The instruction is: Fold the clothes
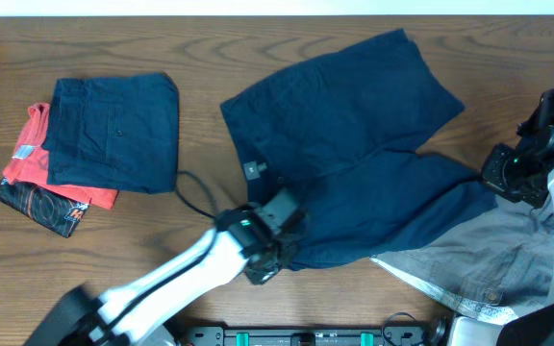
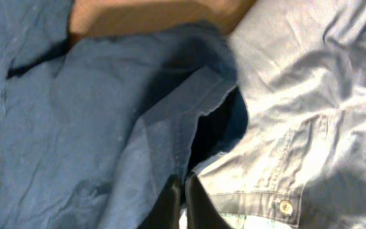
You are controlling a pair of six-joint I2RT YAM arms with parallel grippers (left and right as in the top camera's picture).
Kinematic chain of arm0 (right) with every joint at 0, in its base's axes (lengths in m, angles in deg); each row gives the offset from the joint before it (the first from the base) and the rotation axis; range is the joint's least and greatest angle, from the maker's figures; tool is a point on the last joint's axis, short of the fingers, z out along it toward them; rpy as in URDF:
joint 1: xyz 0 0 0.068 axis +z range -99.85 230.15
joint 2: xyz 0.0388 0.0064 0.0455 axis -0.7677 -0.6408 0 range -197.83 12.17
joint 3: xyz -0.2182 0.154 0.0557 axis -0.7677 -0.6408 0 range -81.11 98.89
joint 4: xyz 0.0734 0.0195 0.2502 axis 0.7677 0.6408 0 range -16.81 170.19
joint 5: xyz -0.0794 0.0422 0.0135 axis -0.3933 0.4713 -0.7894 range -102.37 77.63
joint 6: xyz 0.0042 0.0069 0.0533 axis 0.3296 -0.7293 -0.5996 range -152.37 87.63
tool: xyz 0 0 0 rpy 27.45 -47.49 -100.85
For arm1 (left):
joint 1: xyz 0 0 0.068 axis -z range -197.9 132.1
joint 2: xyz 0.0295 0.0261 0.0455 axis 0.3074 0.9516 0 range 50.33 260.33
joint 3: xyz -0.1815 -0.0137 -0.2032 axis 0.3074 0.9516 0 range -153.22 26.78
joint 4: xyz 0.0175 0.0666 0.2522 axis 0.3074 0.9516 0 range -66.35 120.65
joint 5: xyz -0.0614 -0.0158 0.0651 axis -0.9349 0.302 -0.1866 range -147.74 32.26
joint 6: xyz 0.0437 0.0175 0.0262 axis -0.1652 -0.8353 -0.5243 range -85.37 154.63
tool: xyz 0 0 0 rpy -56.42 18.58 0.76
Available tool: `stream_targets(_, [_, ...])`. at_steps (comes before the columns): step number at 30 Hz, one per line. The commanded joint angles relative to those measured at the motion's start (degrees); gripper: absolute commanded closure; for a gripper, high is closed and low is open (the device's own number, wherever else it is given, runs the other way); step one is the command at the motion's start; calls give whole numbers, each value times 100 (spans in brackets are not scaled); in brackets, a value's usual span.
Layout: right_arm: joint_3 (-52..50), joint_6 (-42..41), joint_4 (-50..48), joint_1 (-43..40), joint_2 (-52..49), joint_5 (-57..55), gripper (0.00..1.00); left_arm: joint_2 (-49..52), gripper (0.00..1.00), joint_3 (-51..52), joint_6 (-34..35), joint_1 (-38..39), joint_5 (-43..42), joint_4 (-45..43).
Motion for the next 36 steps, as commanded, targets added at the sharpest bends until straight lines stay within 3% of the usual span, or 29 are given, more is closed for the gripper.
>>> stream_targets(1, [-4, 278, 74, -44, 24, 319, 99, -907, 94, 28, -879, -13, 9, 420])
stream_targets(7, [70, 459, 92, -28, 238, 892, 99, -2505, 94, 20, -929, 20, 468, 1012])
stream_targets(14, [573, 542, -809, 146, 372, 1869, 99, -3432, 94, 17, -1298, -313, 2271, 1099])
stream_targets(23, [581, 424, -2623, 1078, -28, 1930, 99, -2677, 94, 20, -1296, -1838, 2820, 531])
stream_targets(26, [581, 201, -3217, 1318, -313, 1908, 99, -2280, 94, 20, -1381, -2417, 2815, -24])
stream_targets(32, [581, -22, -4277, 1631, -962, 1908, 99, -1239, 94, 20, -2192, -3154, 2472, -1502])
stream_targets(36, [581, -24, -5222, 1884, -1467, 1908, 99, -470, 94, 20, -2225, -3515, 2420, -2273])
